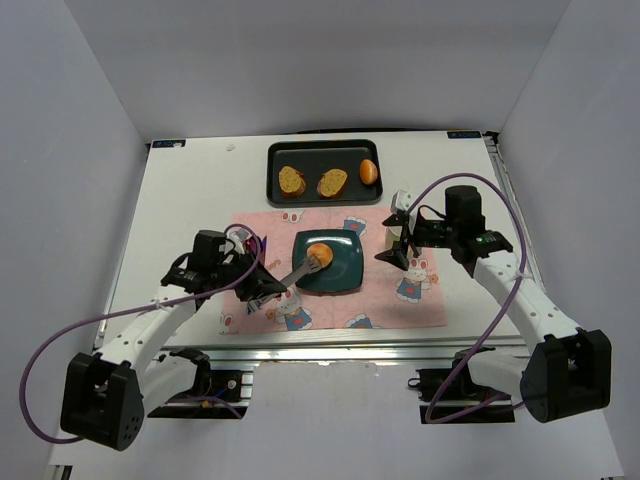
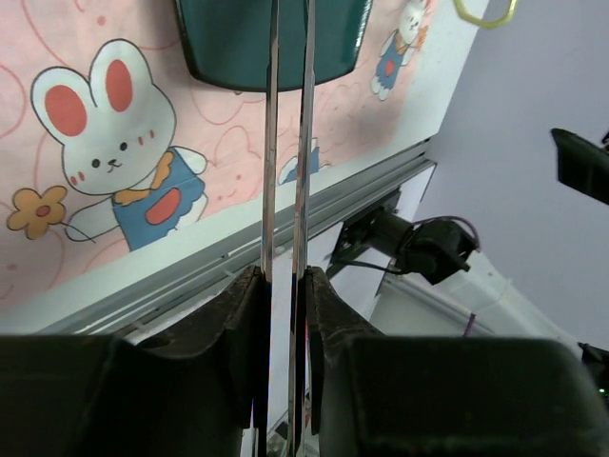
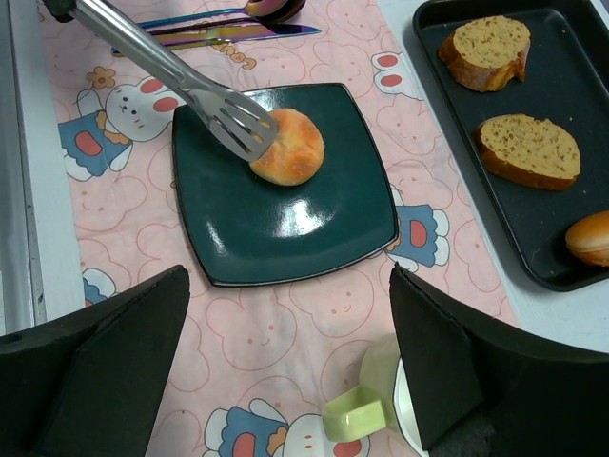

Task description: Place the bread

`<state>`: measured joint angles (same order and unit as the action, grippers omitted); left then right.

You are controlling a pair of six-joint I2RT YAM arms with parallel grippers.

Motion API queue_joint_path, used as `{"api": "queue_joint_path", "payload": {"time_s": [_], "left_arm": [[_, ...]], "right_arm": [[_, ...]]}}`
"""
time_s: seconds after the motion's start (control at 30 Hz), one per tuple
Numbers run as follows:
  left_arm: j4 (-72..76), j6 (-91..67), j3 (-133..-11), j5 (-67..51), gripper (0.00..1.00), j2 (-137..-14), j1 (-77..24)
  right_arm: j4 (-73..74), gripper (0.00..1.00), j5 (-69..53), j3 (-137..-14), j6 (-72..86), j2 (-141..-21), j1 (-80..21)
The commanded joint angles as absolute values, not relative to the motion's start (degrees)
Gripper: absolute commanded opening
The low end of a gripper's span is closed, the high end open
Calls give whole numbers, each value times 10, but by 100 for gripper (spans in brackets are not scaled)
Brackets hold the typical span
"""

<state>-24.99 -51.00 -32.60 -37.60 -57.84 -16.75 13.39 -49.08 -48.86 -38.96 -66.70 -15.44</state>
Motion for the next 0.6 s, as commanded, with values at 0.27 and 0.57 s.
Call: {"api": "queue_joint_path", "payload": {"time_s": [0.27, 0.57], "left_arm": [[-294, -436, -368, -377, 44, -610, -173], [-315, -434, -369, -370, 50, -587, -173]], "right_arm": [[131, 89, -501, -489, -376, -644, -152], [134, 89, -507, -490, -377, -647, -153]]}}
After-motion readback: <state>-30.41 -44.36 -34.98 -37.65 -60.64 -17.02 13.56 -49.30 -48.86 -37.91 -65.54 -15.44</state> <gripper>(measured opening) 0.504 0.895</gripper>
